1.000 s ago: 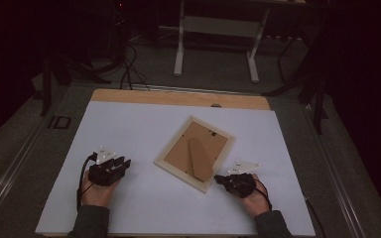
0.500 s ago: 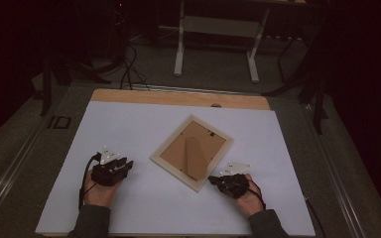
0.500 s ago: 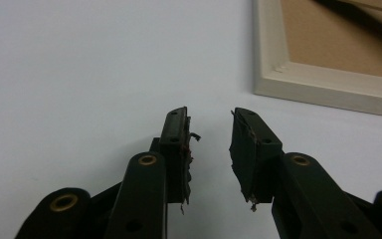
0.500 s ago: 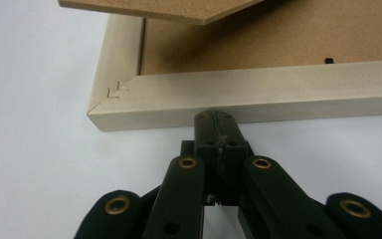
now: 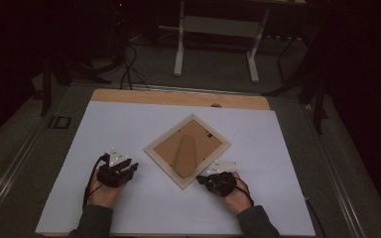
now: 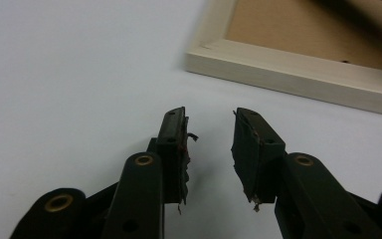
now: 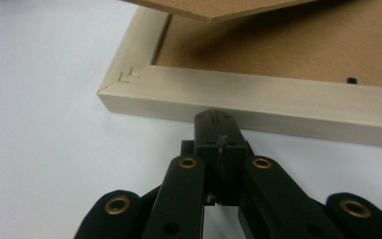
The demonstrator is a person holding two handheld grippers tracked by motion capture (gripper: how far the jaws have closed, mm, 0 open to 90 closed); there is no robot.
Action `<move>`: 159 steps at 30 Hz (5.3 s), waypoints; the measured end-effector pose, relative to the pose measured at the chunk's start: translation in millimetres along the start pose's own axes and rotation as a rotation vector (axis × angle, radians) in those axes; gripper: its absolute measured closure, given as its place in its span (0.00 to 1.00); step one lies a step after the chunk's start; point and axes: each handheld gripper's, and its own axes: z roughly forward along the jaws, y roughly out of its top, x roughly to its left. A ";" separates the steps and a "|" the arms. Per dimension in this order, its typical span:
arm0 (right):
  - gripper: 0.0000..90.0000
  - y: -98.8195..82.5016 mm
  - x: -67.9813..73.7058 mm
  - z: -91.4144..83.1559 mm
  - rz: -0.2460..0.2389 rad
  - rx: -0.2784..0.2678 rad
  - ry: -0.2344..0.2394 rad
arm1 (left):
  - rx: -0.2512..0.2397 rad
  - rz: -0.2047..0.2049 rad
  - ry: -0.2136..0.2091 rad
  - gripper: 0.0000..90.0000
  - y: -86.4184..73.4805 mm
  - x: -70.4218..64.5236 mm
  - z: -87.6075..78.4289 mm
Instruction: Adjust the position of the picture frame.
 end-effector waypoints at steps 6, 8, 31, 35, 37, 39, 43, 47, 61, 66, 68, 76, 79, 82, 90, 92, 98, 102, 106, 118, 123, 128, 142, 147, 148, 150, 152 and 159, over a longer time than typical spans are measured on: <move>1.00 12.0 6.7 12.2 -0.025 0.012 0.010 | -0.008 -0.025 -0.011 0.73 -0.6 3.7 -0.8; 1.00 16.6 9.7 17.0 -0.036 0.017 0.017 | -0.009 -0.030 -0.016 0.73 -0.8 4.8 -0.9; 1.00 32.5 1.3 16.5 -0.037 -0.013 -0.002 | -0.010 -0.072 -0.040 0.72 0.1 11.7 -5.7; 0.97 34.8 -10.4 7.9 -0.031 -0.015 -0.040 | -0.016 -0.071 -0.060 0.73 3.7 11.3 -6.5; 0.96 35.9 -16.6 5.3 -0.023 -0.015 -0.059 | -0.018 -0.065 -0.073 0.74 5.3 9.9 -6.0; 0.95 37.1 -23.2 3.4 -0.021 -0.014 -0.081 | -0.021 -0.056 -0.084 0.74 6.5 8.1 -4.7; 0.94 40.5 -36.7 0.7 -0.010 -0.022 -0.121 | -0.032 -0.067 -0.090 0.74 7.9 7.4 -2.5; 0.94 43.1 -50.0 -2.4 0.013 -0.029 -0.163 | -0.038 -0.109 -0.109 0.72 9.4 10.9 0.2; 0.86 50.6 -91.4 -10.8 0.124 -0.056 -0.284 | -0.002 -0.080 -0.131 0.90 23.2 1.1 20.4; 0.84 51.4 -102.4 -9.3 0.166 -0.054 -0.306 | 0.035 -0.072 -0.145 1.00 25.3 -3.9 33.2; 0.83 50.3 -106.9 -8.2 0.183 -0.046 -0.309 | 0.045 -0.062 -0.147 1.00 25.7 -7.1 36.6; 0.80 42.5 -121.3 -1.2 0.262 -0.016 -0.307 | 0.068 -0.040 -0.129 1.00 26.6 -14.2 44.2; 0.78 40.5 -124.0 1.3 0.279 -0.011 -0.304 | 0.071 -0.034 -0.125 1.00 26.7 -15.7 44.9; 0.77 40.0 -125.6 1.9 0.297 -0.019 -0.298 | 0.078 -0.025 -0.125 1.00 26.6 -18.0 46.0; 0.76 40.9 -126.2 2.2 0.303 -0.016 -0.288 | 0.081 -0.013 -0.133 1.00 25.5 -21.9 44.9; 0.76 41.1 -126.5 2.2 0.304 -0.017 -0.283 | 0.082 -0.011 -0.137 1.00 24.8 -23.4 44.1; 0.76 41.7 -125.5 2.8 0.300 -0.018 -0.263 | 0.083 -0.005 -0.146 1.00 20.4 -28.0 42.2; 0.76 42.2 -125.4 2.9 0.301 -0.014 -0.253 | 0.082 0.000 -0.144 1.00 20.0 -29.9 41.5; 0.76 43.0 -126.0 3.1 0.301 -0.010 -0.250 | 0.089 0.003 -0.151 1.00 18.6 -31.6 41.0; 0.71 40.6 -129.9 3.7 0.318 0.014 -0.275 | 0.090 0.027 -0.163 1.00 13.8 -42.4 37.9; 0.74 38.3 -129.5 4.5 0.321 0.015 -0.271 | 0.089 0.031 -0.175 1.00 11.9 -46.9 35.6; 0.75 39.6 -128.4 4.7 0.326 0.026 -0.281 | 0.085 0.034 -0.197 1.00 9.6 -52.6 32.1; 0.75 40.4 -128.0 4.5 0.343 0.032 -0.284 | 0.073 0.149 -0.307 1.00 5.7 -93.5 18.5; 0.75 39.9 -127.7 4.4 0.345 0.029 -0.286 | 0.101 0.182 -0.277 1.00 5.5 -100.6 27.0; 0.75 39.8 -127.4 4.3 0.347 0.029 -0.286 | 0.100 0.177 -0.277 1.00 5.7 -99.7 27.5; 0.75 39.3 -127.0 3.7 0.347 0.029 -0.286 | 0.100 0.168 -0.263 1.00 6.3 -98.2 27.8; 0.75 38.6 -126.7 3.3 0.350 0.026 -0.285 | 0.101 0.156 -0.254 1.00 6.5 -95.3 28.1; 0.75 35.8 -122.6 0.0 0.351 0.032 -0.284 | 0.100 0.130 -0.237 1.00 6.9 -87.7 27.6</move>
